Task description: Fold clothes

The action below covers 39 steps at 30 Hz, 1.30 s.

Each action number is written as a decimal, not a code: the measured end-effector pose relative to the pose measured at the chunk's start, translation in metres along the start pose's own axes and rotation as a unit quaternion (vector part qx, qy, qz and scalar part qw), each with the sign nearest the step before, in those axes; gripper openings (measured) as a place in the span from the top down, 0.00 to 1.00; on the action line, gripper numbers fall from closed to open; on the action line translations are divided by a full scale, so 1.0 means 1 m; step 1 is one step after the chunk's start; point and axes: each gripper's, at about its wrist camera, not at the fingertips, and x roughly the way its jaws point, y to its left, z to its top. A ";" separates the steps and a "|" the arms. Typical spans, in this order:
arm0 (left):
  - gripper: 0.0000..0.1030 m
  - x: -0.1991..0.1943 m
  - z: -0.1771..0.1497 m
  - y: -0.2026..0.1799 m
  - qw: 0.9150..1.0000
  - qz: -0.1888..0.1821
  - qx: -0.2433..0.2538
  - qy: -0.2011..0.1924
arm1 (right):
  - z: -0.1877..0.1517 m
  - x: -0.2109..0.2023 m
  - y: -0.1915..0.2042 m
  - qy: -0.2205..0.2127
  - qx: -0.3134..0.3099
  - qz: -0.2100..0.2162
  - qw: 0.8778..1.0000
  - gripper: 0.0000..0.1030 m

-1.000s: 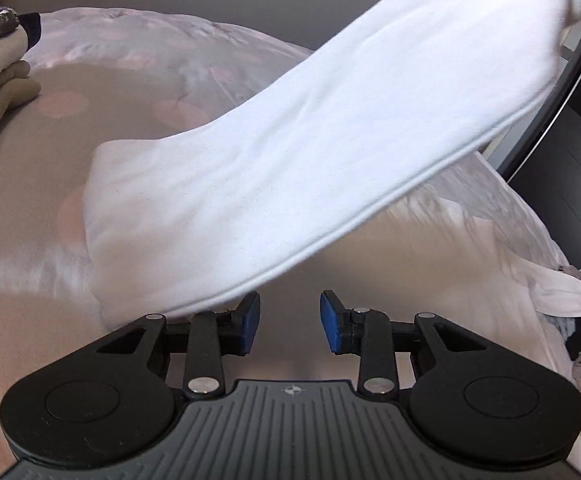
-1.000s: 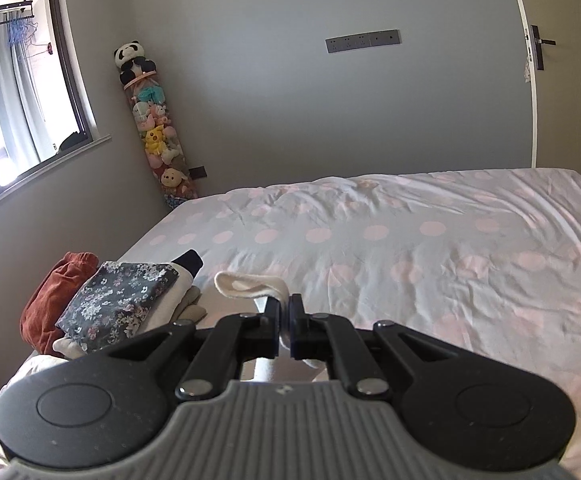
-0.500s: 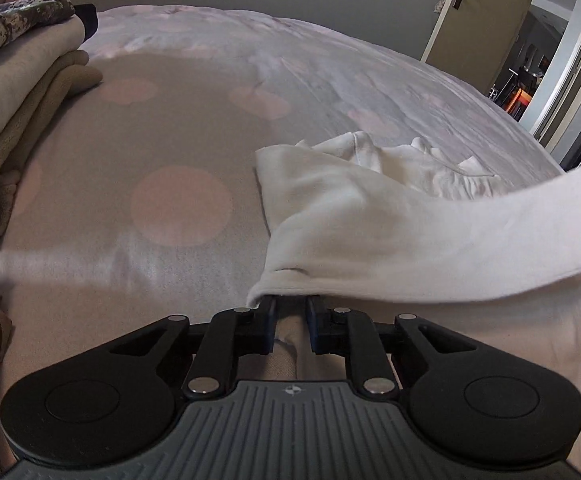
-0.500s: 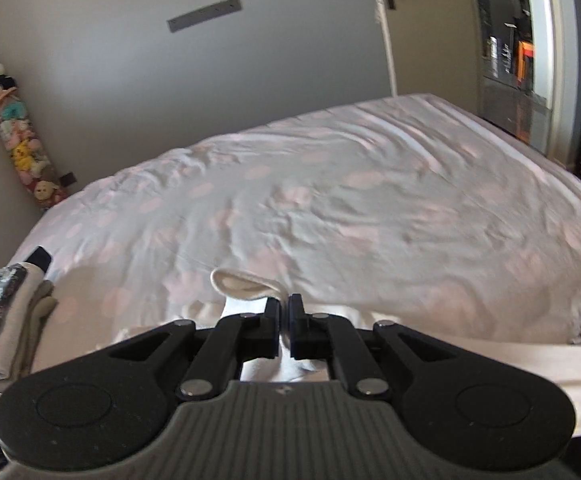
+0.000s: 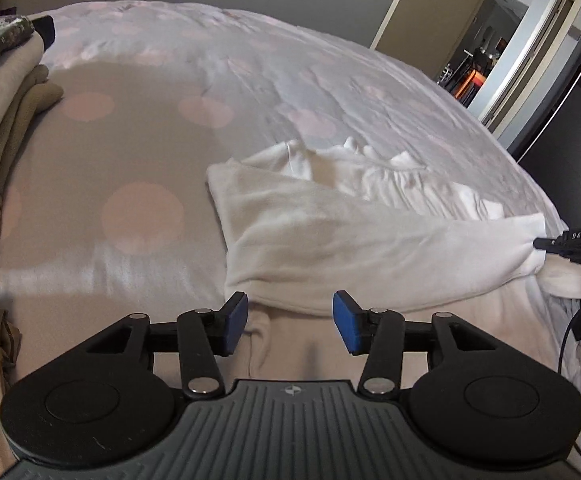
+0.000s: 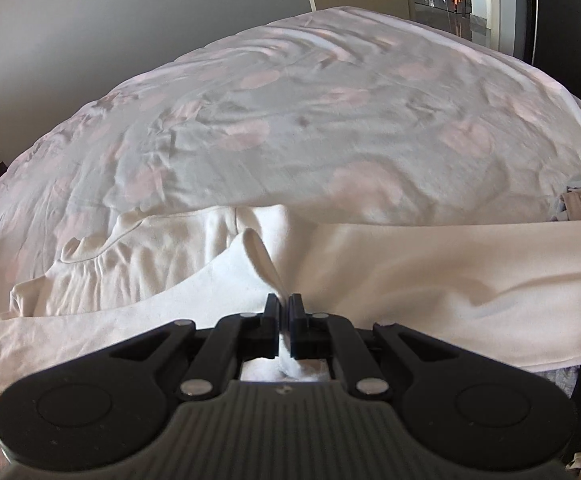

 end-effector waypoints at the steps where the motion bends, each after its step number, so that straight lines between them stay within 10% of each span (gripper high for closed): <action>1: 0.55 -0.001 0.007 0.003 1.000 0.007 -0.003 -0.006 | -0.001 0.002 -0.001 0.000 0.002 -0.001 1.000 0.95; 6: 0.55 0.022 0.058 0.022 0.998 0.055 -0.017 -0.028 | -0.006 0.008 -0.001 0.001 0.000 0.002 1.000 0.95; 19: 0.58 0.111 0.099 0.046 0.999 0.018 -0.028 0.024 | -0.013 0.016 -0.011 0.004 -0.012 0.021 1.000 0.95; 21: 0.84 0.116 0.099 0.046 0.999 -0.001 -0.025 0.029 | -0.014 0.017 -0.013 0.004 -0.012 0.024 1.000 0.95; 24: 0.97 0.116 0.097 0.040 1.000 0.010 -0.007 0.026 | -0.015 0.018 -0.015 0.002 -0.012 0.030 0.999 0.95; 39: 0.91 0.116 0.103 0.045 0.997 0.076 0.018 0.020 | -0.013 0.022 -0.013 -0.008 -0.018 0.021 1.000 0.95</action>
